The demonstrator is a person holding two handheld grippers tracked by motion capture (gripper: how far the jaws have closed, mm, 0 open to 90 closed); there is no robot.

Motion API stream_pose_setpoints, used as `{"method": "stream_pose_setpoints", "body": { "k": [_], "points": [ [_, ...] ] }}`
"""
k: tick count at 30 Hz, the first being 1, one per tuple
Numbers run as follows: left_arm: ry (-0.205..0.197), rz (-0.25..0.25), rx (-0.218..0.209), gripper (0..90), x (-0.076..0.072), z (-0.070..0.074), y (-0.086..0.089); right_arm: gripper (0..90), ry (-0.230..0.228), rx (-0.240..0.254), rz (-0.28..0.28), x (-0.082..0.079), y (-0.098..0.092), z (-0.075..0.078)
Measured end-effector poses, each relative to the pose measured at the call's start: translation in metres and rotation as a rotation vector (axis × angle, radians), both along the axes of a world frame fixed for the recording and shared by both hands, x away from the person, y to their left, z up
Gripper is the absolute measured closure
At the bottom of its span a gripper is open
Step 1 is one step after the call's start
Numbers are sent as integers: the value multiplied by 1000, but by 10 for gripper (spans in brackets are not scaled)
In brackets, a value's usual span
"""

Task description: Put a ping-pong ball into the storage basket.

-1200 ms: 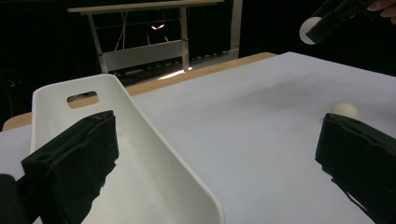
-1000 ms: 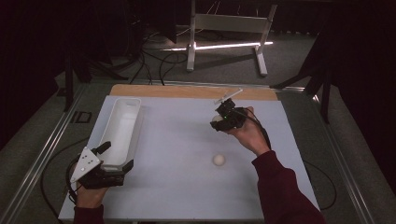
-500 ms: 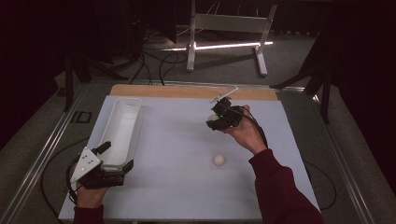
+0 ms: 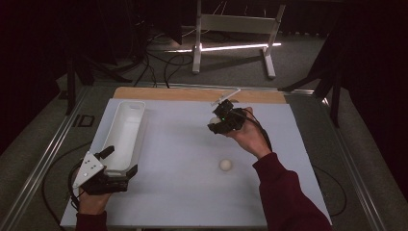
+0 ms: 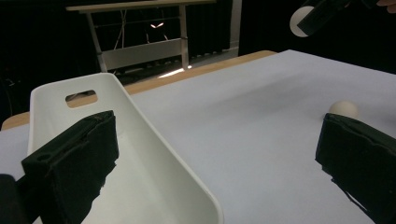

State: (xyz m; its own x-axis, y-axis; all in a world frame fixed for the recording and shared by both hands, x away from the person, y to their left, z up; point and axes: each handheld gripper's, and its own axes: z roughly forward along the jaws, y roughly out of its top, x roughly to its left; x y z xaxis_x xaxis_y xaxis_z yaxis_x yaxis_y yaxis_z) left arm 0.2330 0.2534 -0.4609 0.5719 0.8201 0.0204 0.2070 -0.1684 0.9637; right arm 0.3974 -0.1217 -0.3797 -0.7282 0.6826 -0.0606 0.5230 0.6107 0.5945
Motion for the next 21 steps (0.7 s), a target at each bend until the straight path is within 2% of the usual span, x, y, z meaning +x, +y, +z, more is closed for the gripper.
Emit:
{"method": "stream_pose_setpoints", "body": {
  "k": [21],
  "points": [
    [1, 0, 2, 1, 0, 0, 0, 502, -11, 21, 26, -2, 20, 9]
  ]
}}
